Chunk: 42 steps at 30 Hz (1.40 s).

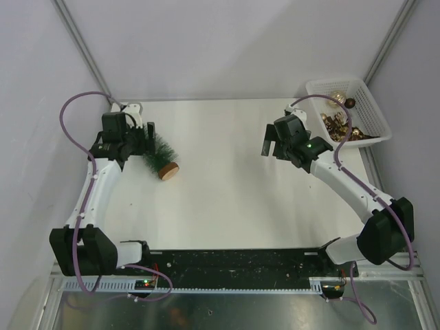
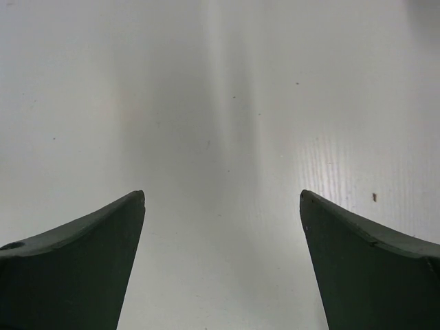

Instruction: Decorate the small christmas tree

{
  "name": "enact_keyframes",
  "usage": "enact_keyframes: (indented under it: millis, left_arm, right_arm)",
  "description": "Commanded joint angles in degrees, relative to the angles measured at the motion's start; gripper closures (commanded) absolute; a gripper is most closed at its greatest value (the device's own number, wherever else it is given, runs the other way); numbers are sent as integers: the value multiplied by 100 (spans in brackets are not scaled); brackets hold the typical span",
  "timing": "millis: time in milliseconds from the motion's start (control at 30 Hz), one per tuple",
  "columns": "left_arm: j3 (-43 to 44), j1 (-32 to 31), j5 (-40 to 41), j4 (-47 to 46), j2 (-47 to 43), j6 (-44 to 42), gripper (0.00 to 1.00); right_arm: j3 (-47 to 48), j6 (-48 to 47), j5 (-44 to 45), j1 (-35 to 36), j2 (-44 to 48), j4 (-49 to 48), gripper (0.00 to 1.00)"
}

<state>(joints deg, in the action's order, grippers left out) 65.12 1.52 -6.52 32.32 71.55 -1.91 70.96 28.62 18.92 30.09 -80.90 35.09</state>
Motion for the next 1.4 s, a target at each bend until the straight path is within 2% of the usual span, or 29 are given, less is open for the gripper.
enact_keyframes:
  millis: [0,167,500,667,767,933,1200,1267,1367]
  left_arm:
    - [399,57,165,-80,216,610,13]
    - [976,60,240,-88,935,1170,10]
    - [2130,68,737,-317,2325,2008,12]
    - [2325,188,1046,-441,2745,2163,14]
    - [2018,282,1207,-625,2721,2286,17]
    - [1380,372,1602,-1053,2620,2394,31]
    - [1343,421,1718,-1212,3056,2511,41]
    - [1380,450,1701,-1243,3161,2511,47]
    - [1440,462,1582,-1307,3309,2445,68]
  right_arm:
    - [243,-205,410,-7,306,174,1]
    - [239,-262,422,43,389,222,1]
    - [176,-332,644,242,636,298,2]
    - [110,-354,672,348,720,232,3]
    - [57,-349,664,383,741,204,3]
    - [-23,-367,554,432,769,70,4]
    - [-40,-392,562,488,840,57,4]
    - [-63,-392,598,500,881,76,5]
    - [-113,-388,637,506,942,72,5]
